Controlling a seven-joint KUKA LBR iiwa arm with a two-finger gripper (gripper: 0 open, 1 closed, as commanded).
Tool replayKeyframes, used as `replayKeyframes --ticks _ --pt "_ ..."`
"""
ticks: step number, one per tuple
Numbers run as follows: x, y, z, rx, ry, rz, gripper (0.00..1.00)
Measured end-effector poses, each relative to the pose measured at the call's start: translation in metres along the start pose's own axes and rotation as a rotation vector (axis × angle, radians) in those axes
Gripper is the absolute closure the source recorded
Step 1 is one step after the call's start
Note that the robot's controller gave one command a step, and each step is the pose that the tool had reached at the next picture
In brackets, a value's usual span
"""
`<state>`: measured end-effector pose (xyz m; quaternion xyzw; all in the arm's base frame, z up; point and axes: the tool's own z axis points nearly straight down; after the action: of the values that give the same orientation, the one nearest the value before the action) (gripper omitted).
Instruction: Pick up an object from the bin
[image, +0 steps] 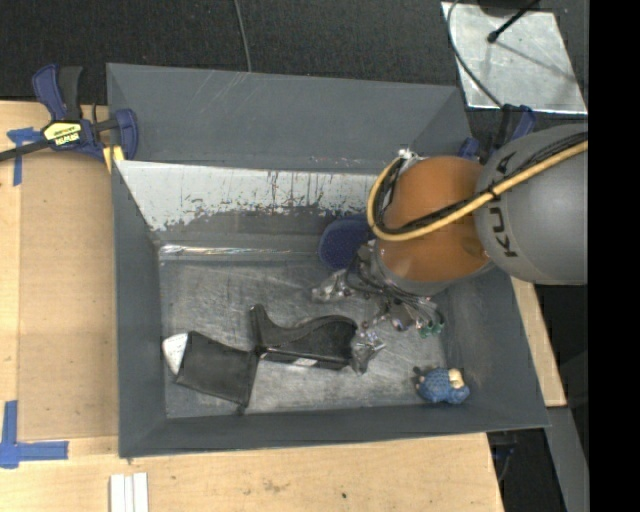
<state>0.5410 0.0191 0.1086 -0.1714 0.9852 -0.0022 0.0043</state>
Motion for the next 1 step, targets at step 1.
replayKeyframes --ticks 1 --pt "-0.0072 0.0171 -0.0145 -0.004 0.001 -0.050 0.00"
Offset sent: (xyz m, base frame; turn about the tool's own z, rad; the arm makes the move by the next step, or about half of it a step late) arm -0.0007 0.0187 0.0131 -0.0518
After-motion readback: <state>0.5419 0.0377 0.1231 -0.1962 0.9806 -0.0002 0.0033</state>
